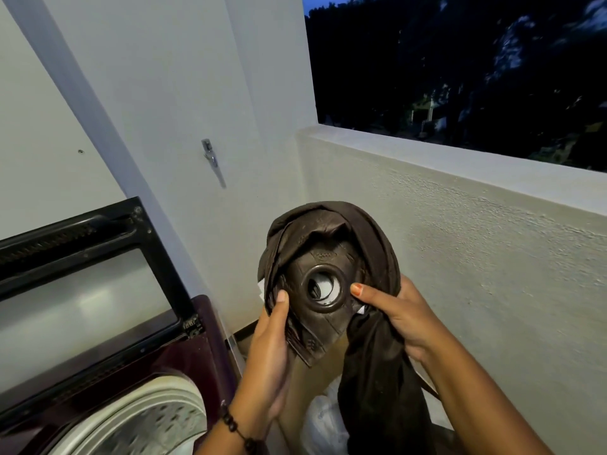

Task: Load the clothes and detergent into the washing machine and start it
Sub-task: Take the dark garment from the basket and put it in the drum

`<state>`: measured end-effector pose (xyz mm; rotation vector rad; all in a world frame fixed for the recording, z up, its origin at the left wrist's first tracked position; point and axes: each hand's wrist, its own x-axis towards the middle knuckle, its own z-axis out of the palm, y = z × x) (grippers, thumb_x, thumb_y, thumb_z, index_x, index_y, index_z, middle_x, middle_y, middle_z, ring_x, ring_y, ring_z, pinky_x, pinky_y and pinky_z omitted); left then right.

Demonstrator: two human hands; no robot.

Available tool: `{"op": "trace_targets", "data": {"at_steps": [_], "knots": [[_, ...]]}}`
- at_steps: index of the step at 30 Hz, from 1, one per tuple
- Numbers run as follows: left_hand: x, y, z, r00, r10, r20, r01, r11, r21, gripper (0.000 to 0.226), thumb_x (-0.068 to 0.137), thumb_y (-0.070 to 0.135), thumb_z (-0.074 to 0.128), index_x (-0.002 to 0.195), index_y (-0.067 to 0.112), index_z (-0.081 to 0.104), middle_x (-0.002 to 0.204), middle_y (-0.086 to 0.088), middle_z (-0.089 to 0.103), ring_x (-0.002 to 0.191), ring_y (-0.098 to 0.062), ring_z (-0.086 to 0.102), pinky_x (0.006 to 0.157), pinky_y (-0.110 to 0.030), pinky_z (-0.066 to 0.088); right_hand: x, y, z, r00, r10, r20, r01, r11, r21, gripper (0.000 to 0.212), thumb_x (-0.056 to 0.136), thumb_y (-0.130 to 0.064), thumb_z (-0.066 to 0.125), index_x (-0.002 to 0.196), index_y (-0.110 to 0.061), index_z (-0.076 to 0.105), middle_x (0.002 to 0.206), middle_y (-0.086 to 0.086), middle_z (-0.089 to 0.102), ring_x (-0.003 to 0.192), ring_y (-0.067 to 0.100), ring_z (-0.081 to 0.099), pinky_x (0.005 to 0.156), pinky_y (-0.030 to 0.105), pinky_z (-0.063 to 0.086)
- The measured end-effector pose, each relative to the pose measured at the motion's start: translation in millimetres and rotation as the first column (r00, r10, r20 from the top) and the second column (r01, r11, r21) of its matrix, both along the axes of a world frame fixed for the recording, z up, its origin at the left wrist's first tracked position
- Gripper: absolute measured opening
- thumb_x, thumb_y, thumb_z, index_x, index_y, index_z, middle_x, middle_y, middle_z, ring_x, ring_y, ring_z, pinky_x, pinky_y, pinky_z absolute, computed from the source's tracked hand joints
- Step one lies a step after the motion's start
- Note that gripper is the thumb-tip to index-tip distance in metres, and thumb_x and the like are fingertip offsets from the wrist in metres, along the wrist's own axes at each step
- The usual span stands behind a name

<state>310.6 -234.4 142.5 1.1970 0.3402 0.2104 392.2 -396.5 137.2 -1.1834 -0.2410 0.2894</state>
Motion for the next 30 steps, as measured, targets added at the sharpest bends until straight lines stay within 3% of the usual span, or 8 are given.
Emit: {"op": "trace_targets", "data": {"at_steps": [5,8,10,13,17,20,23,30], "knots": [[-18.6,37.7,20.9,1.0,-0.015,-0.026,0.027,0.832,0.554,0.099,0.061,0.067,0.075,0.139,0.047,0.018,0.155,0.008,0.027,0.137,-0.005,0.033,0.114,-0.035,0.029,20.8,-23.2,10.8,0.96,0.191,0.206,-0.115,0.936,-0.332,0.055,0.076,-0.002,0.076,0.123,-0.023,0.057,0.112,-0.005,0.072,0.104,0.012,0.068,0.087,0.023,0.054],[-16.3,40.4,48.4,0.987,-0.157,0.042,-0.001,0.254,0.967,0.129,0.05,0.08,0.068,0.141,0.053,-0.02,0.155,0.026,-0.021,0.145,-0.002,-0.021,0.118,-0.041,-0.002,30.4,-24.0,21.3,0.857,0.426,0.29,-0.175,0.77,-0.614,0.066,0.077,-0.003,0.077,0.134,-0.025,0.05,0.121,-0.007,0.066,0.109,0.006,0.064,0.095,0.023,0.05],[-8.2,33.0,65.7,0.979,-0.202,-0.033,-0.003,-0.177,0.984,0.14,0.052,0.081,0.068,0.138,0.043,-0.037,0.152,0.015,-0.037,0.138,-0.011,-0.039,0.113,-0.055,-0.016,31.8,-13.5,27.7,0.77,0.56,0.304,-0.116,0.592,-0.798,0.067,0.076,-0.01,0.078,0.133,-0.03,0.049,0.12,-0.01,0.063,0.106,0.003,0.062,0.091,0.021,0.051],[6.4,15.8,79.1,0.943,-0.174,-0.283,0.18,-0.447,0.876,0.148,0.056,0.073,0.073,0.129,0.036,-0.05,0.158,0.002,-0.028,0.138,-0.019,-0.039,0.107,-0.069,-0.018,27.9,5.5,36.9,0.669,0.673,0.315,-0.039,0.455,-0.889,0.065,0.07,-0.016,0.079,0.126,-0.032,0.05,0.115,-0.01,0.063,0.101,0.004,0.062,0.089,0.029,0.053],[20.1,7.8,66.8,0.854,-0.178,-0.488,0.377,-0.434,0.818,0.146,0.061,0.063,0.078,0.129,0.04,-0.05,0.154,-0.003,0.036,0.147,-0.026,0.02,0.107,-0.071,-0.012,24.5,12.1,50.7,0.68,0.673,0.293,-0.065,0.452,-0.889,0.079,0.067,-0.012,0.081,0.134,-0.029,0.041,0.113,-0.01,0.061,0.097,0.007,0.064,0.084,0.025,0.055],[26.4,10.5,52.6,0.855,-0.236,-0.462,0.387,-0.305,0.871,0.14,0.067,0.052,0.08,0.134,0.043,-0.043,0.124,0.002,0.066,0.115,-0.019,0.059,0.117,-0.06,0.009,26.7,9.8,52.7,0.701,0.65,0.293,-0.042,0.447,-0.894,0.077,0.067,-0.01,0.08,0.128,-0.031,0.038,0.102,-0.004,0.062,0.084,0.011,0.065,0.072,0.029,0.057],[34.9,19.6,46.0,0.869,-0.281,-0.407,0.387,-0.128,0.913,0.133,0.067,0.039,0.084,0.144,0.046,-0.024,0.113,-0.002,0.069,0.096,-0.018,0.065,0.098,-0.038,0.048,28.3,8.5,47.4,0.743,0.586,0.324,-0.056,0.537,-0.842,0.066,0.066,-0.011,0.08,0.114,-0.033,0.04,0.094,0.003,0.065,0.079,0.017,0.066,0.073,0.04,0.058],[46.7,56.5,58.8,0.881,-0.384,-0.276,0.372,0.201,0.906,0.089,0.056,0.022,0.093,0.133,0.032,0.051,0.121,0.012,0.065,0.11,-0.006,0.061,0.1,-0.031,0.048,34.4,-12.6,33.0,0.773,0.604,0.194,-0.317,0.632,-0.707,0.105,0.068,-0.031,0.087,0.145,-0.049,0.019,0.137,-0.018,0.045,0.116,-0.005,0.054,0.096,0.02,0.049]]}}
